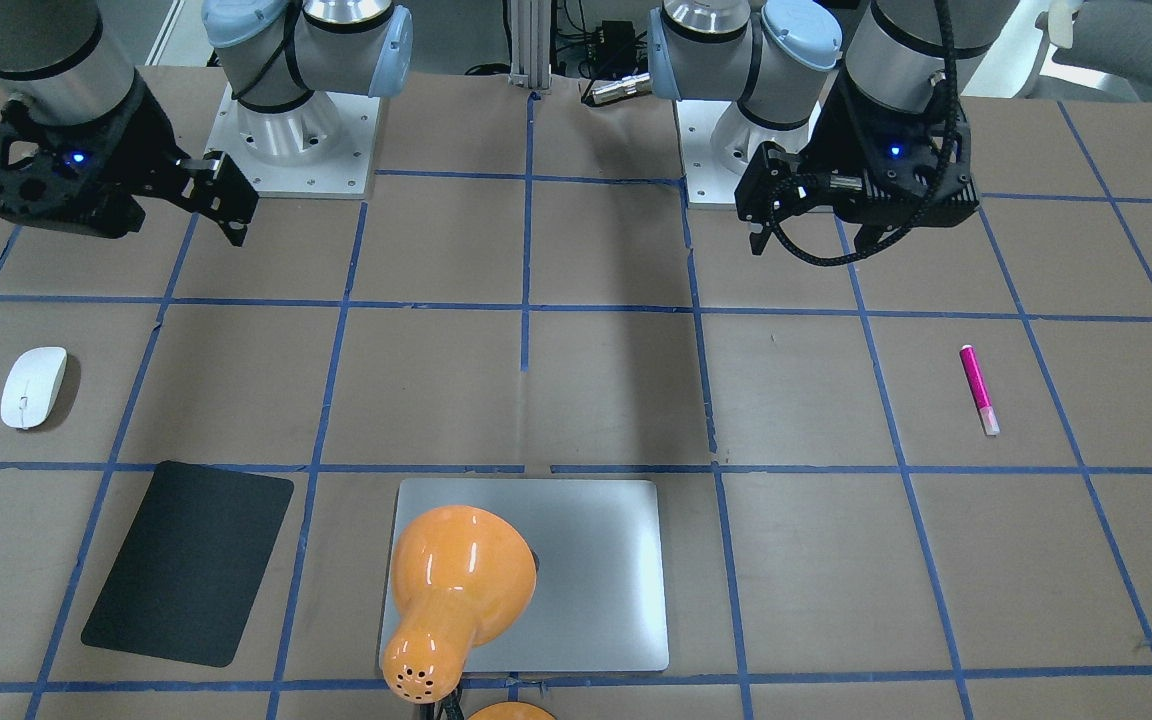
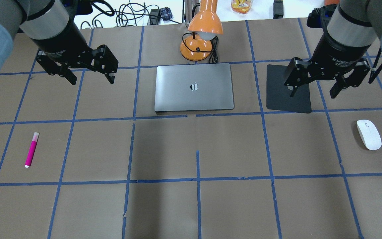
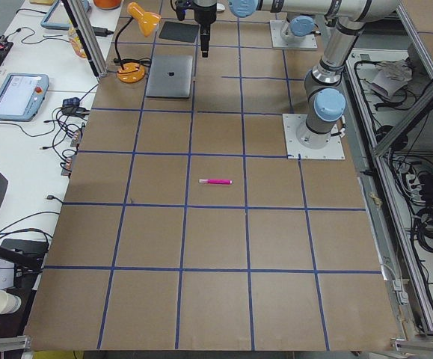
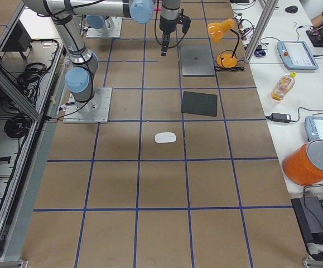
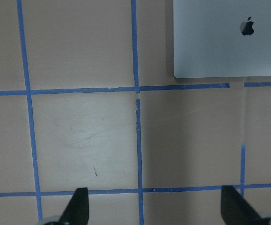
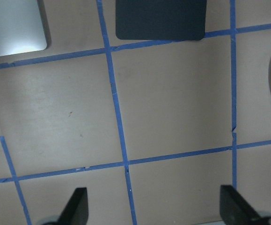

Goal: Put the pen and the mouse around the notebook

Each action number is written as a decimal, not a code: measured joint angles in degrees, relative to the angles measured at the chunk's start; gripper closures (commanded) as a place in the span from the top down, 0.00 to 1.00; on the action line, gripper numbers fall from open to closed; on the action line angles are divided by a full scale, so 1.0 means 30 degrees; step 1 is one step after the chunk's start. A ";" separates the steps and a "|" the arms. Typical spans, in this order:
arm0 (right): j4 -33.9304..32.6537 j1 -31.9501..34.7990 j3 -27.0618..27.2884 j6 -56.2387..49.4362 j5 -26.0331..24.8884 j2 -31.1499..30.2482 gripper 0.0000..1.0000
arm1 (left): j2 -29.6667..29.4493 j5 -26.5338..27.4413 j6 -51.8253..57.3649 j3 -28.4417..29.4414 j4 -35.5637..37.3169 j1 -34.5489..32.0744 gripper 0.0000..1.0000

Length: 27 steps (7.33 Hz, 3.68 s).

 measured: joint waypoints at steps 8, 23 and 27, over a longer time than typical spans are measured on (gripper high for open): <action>-1.0144 -0.8520 0.2848 -1.0082 -0.0097 0.5135 1.00 | -0.0765 -0.0021 1.0532 -0.8621 0.9791 0.9933 1.00; -1.6399 -1.0316 0.6967 -1.1980 -0.1141 0.7905 0.85 | -0.6419 0.0036 1.4065 -0.9826 1.6183 1.3335 0.00; -1.5789 -1.0311 0.6927 -1.1919 -0.1185 0.7827 0.59 | -0.4396 -0.0174 0.0756 -0.9467 1.3457 0.8293 0.00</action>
